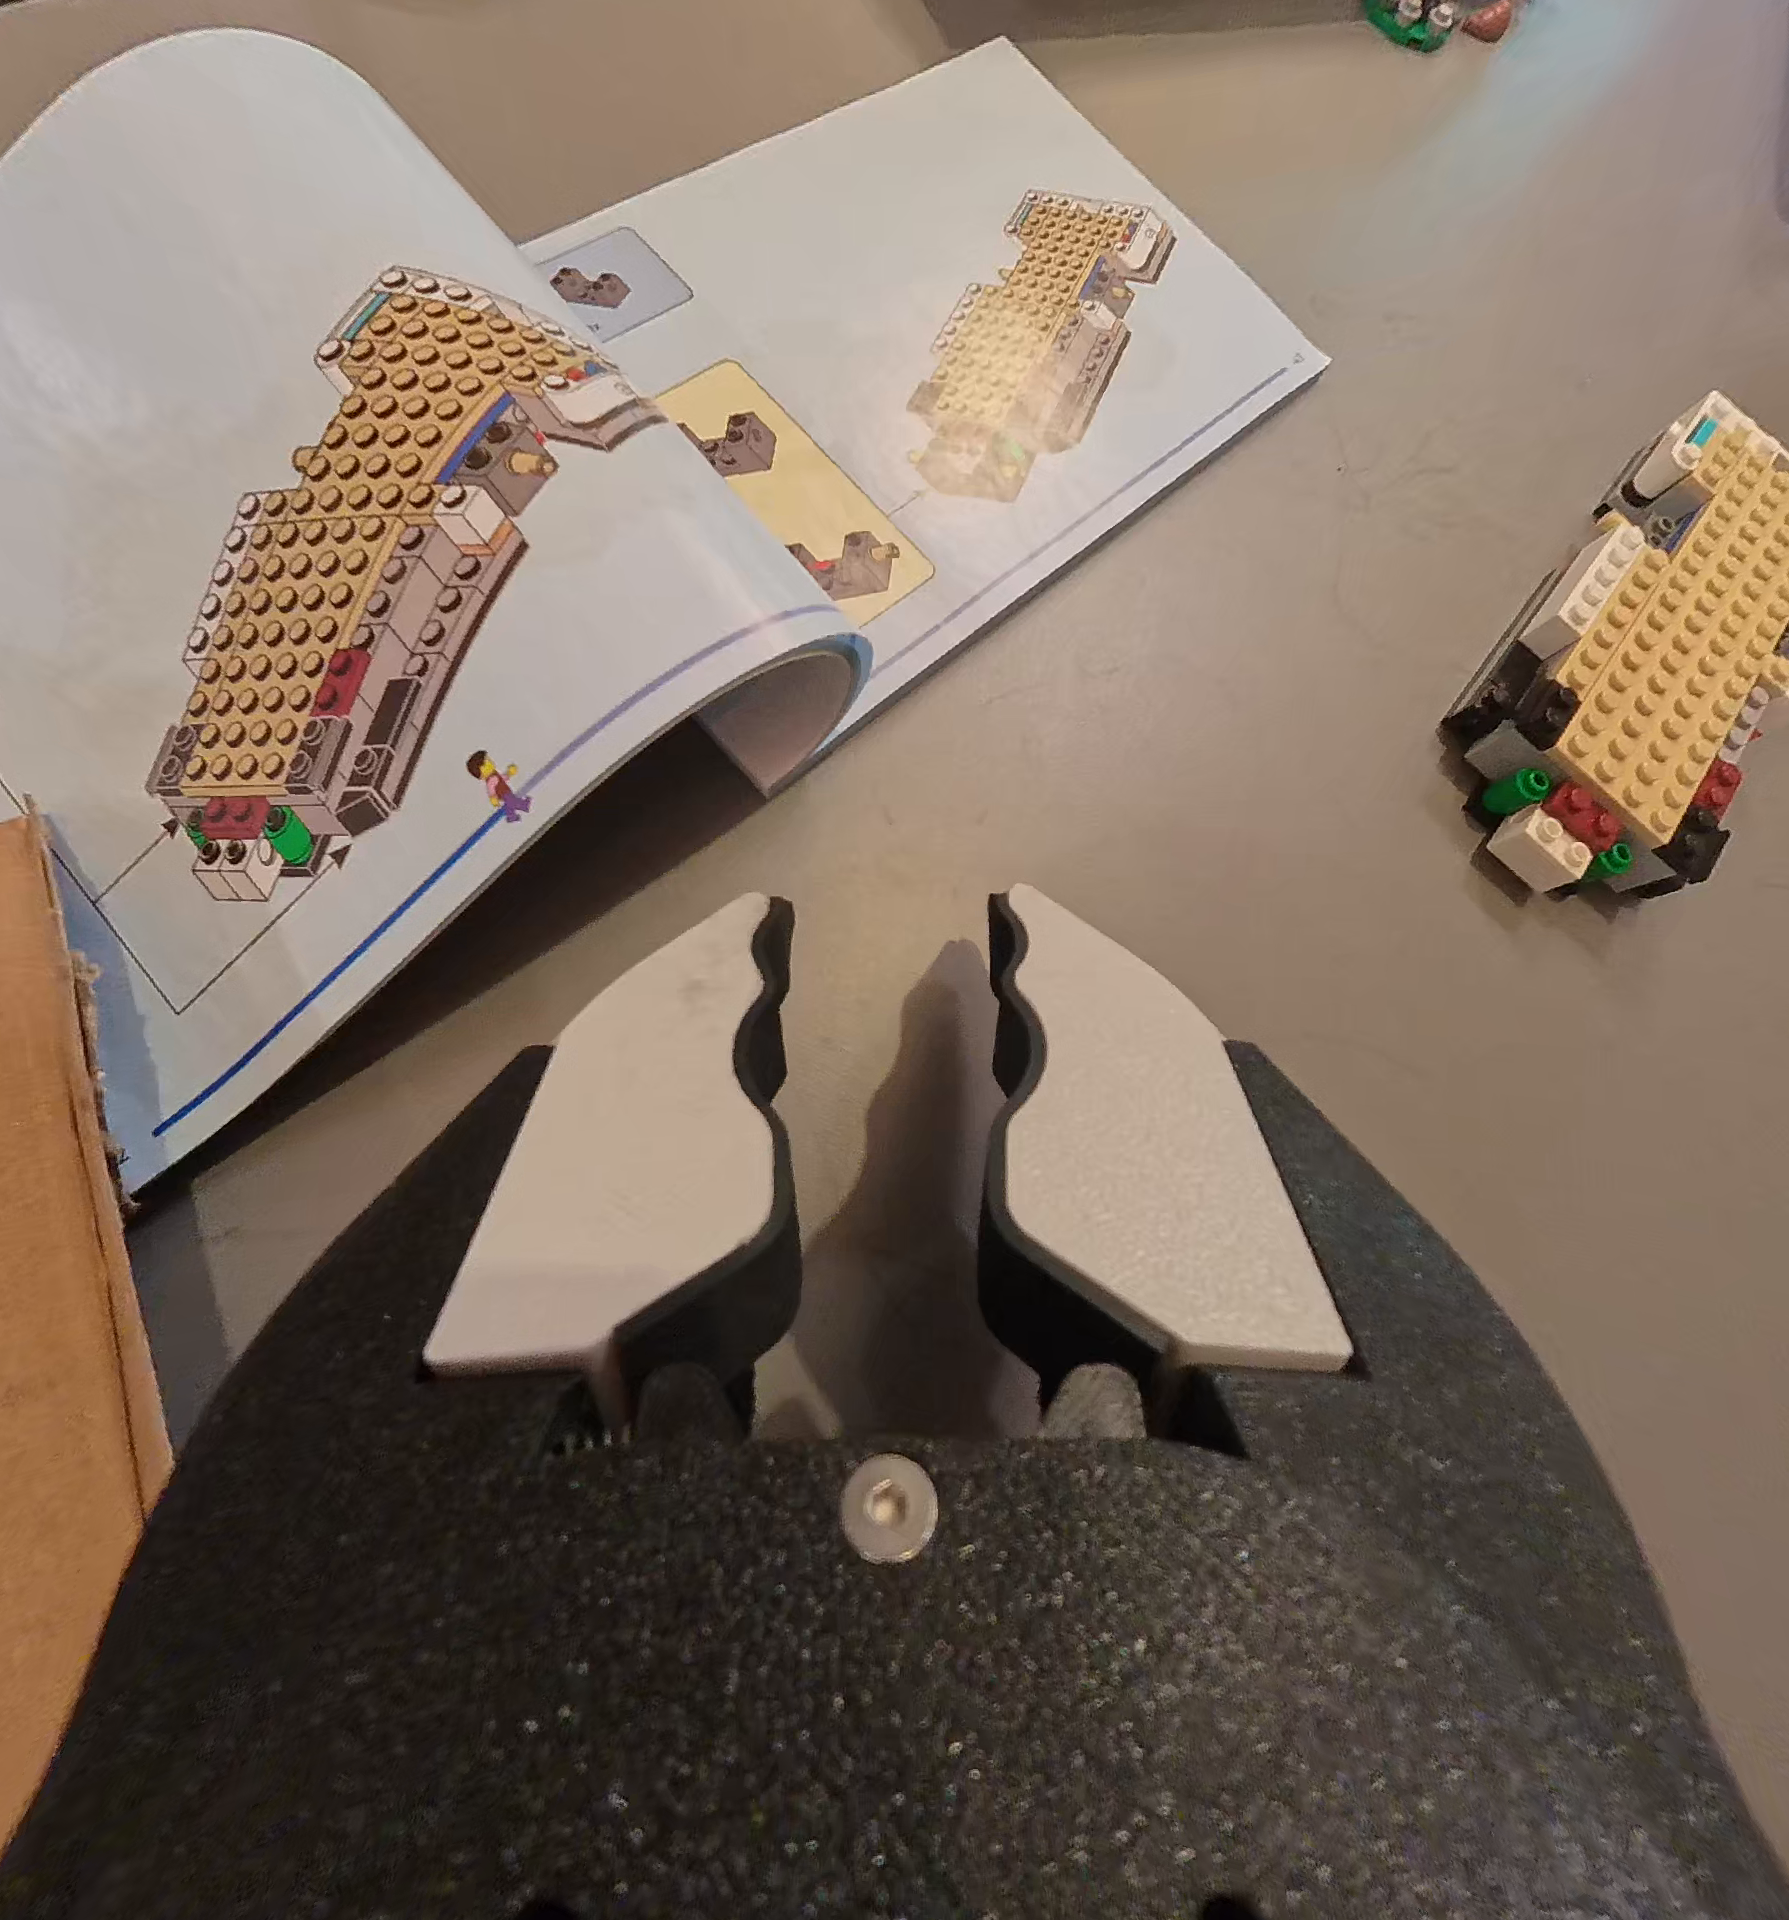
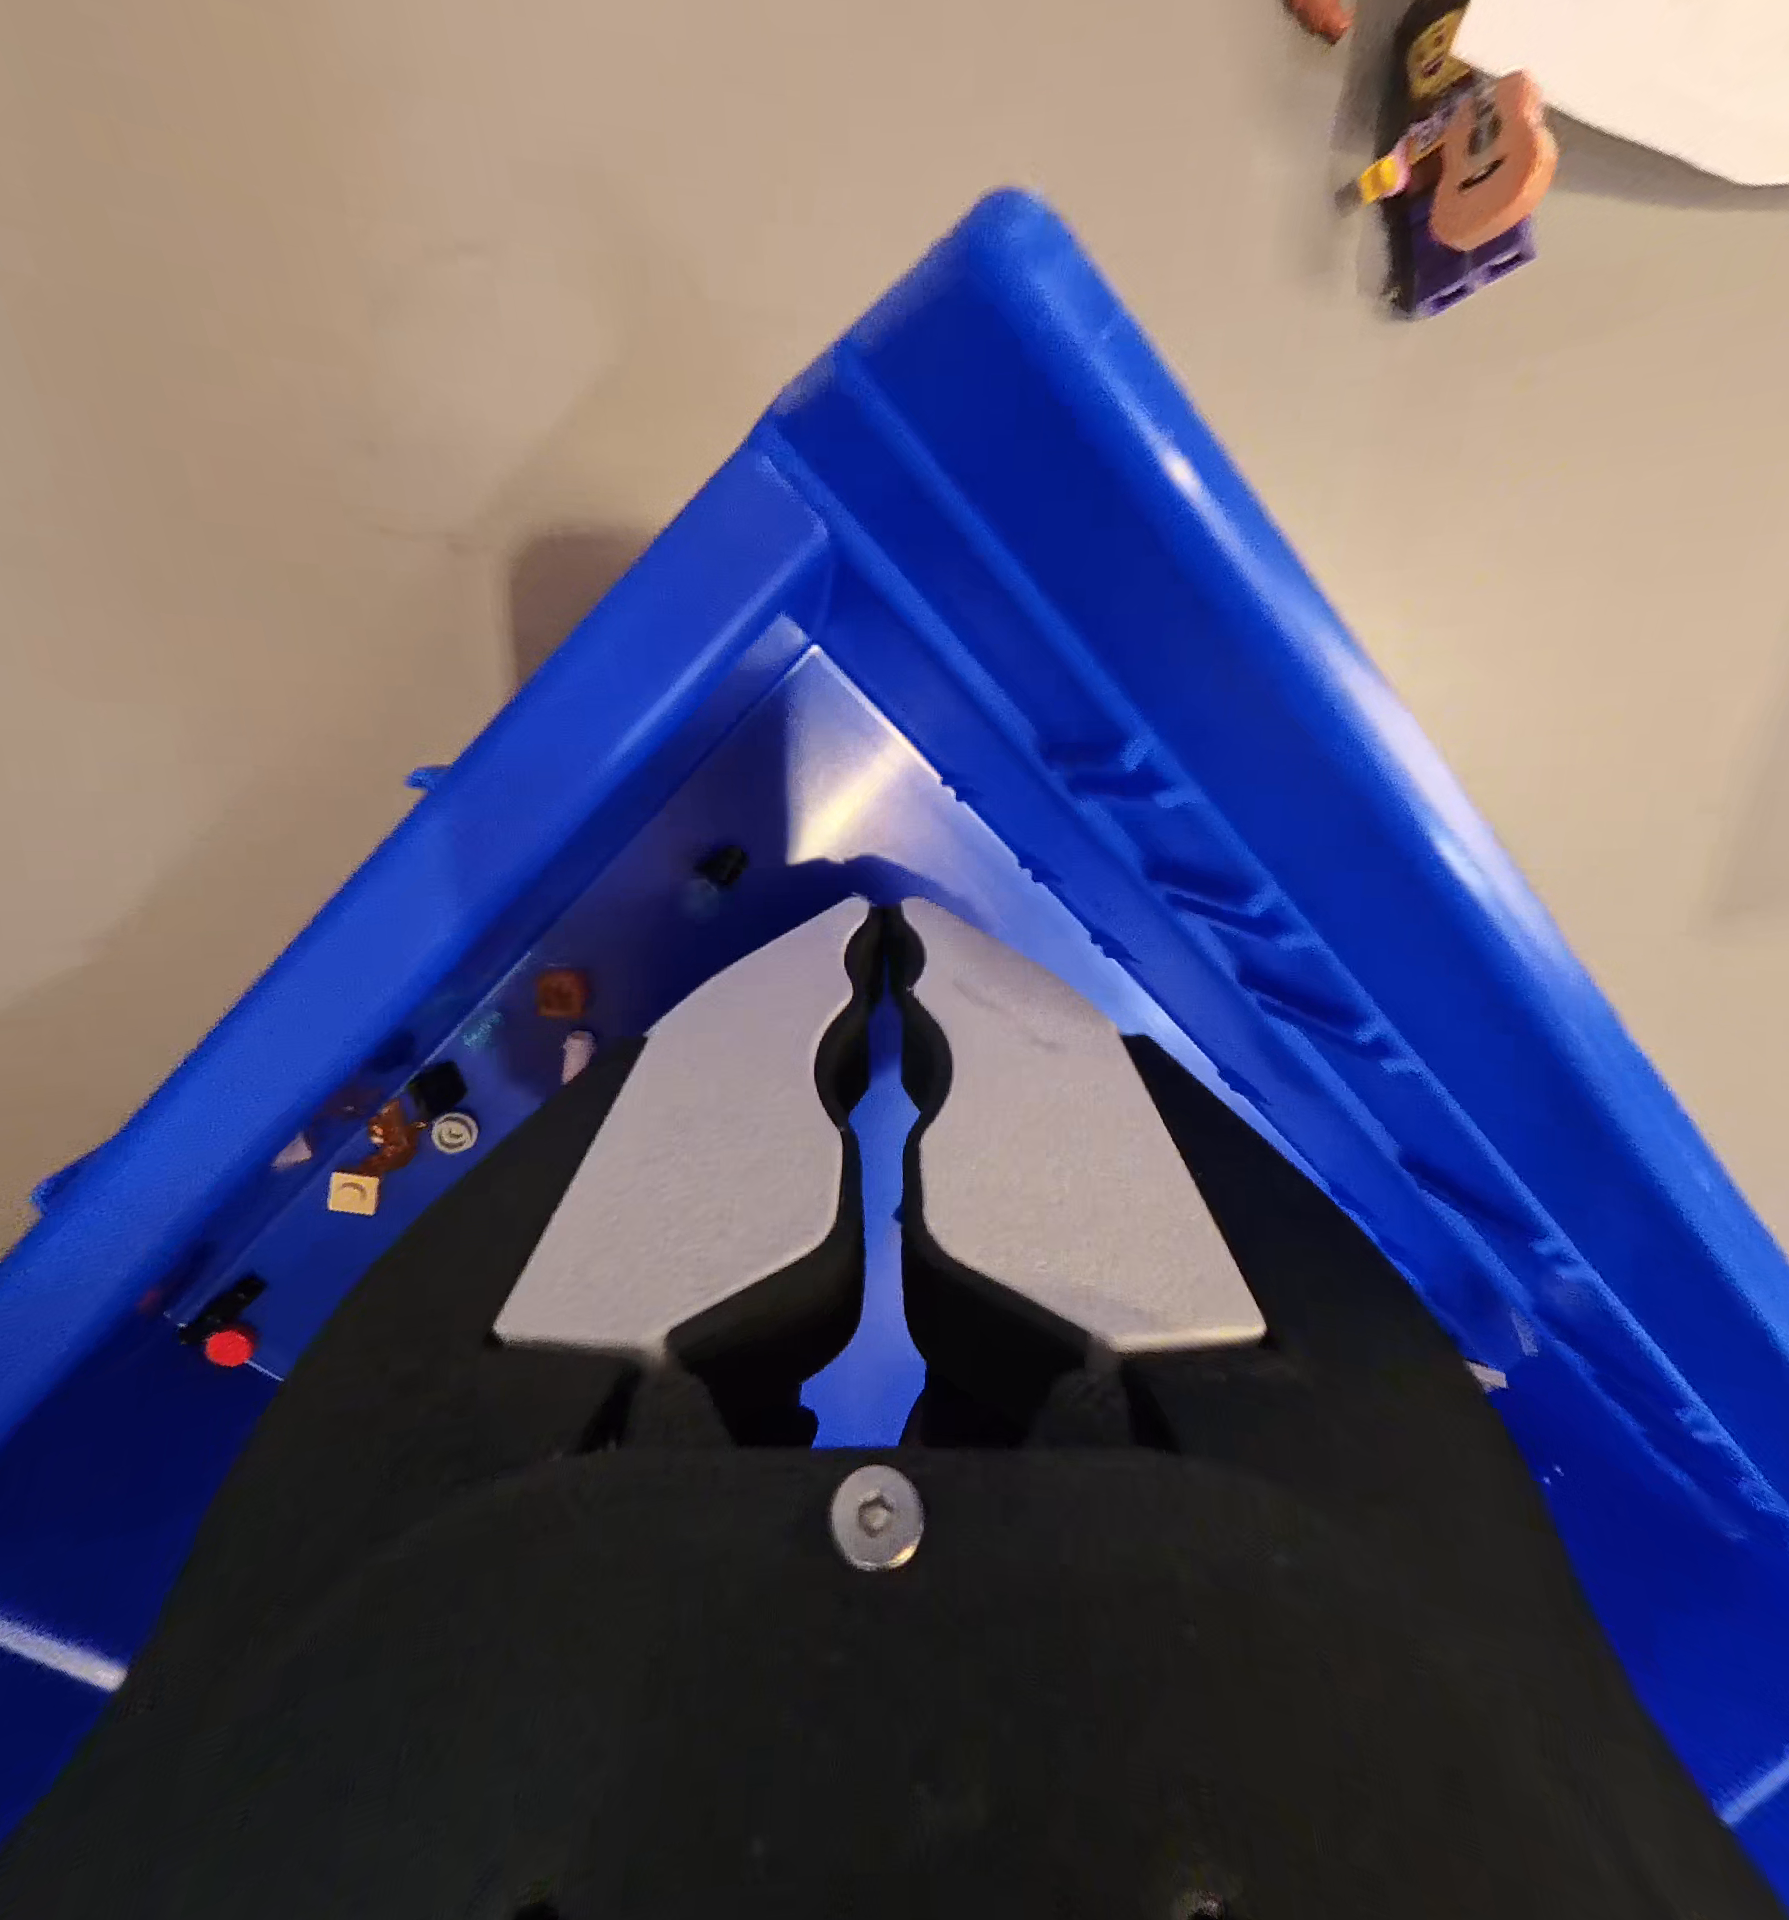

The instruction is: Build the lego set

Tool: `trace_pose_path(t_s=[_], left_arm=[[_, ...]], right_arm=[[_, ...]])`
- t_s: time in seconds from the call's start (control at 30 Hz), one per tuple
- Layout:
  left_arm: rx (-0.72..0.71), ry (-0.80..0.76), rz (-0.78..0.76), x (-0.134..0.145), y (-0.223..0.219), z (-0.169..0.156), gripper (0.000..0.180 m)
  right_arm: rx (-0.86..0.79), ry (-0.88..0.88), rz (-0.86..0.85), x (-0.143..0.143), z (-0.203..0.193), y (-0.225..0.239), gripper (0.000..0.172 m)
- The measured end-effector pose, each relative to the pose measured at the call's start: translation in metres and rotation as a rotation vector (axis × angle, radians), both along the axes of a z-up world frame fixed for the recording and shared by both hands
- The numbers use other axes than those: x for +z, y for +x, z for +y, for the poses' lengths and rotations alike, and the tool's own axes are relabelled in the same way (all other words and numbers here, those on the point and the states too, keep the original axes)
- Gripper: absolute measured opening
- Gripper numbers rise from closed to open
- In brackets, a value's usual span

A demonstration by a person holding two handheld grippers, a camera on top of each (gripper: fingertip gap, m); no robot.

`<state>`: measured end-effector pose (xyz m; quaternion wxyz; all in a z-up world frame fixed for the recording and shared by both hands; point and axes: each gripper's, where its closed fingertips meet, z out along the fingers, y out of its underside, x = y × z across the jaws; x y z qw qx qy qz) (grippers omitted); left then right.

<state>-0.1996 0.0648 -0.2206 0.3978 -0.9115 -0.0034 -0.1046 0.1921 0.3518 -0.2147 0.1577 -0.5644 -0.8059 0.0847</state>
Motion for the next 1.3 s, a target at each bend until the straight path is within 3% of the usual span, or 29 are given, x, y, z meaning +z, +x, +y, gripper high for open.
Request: trace_pose_path(t_s=[0.27, 0.47, 0.8, 1.0, 1.3], left_arm=[[0.002, 0.008, -0.039, 0.002, -0.001, 0.000, 0.037], [-0.003, -0.021, -0.018, -0.003, 0.000, 0.000, 0.036], [0.019, -0.016, -0.037, -0.002, -0.003, 0.001, 0.036], [0.020, -0.018, -0.027, -0.002, -0.003, 0.001, 0.036], [0.012, -0.019, -0.022, -0.002, -0.002, 0.000, 0.036]], right_arm=[[-0.092, 0.060, -0.060, 0.017, 0.033, 0.044, 0.012], [-0.075, 0.042, -0.134, 0.005, 0.043, 0.066, 0.021], [0.070, 0.028, -0.140, -0.007, 0.035, 0.070, 0.022], [0.104, -0.109, -0.195, 0.003, 0.003, 0.088, 0.018], [0.108, -0.004, -0.243, -0.015, -0.002, 0.088, 0.021]])
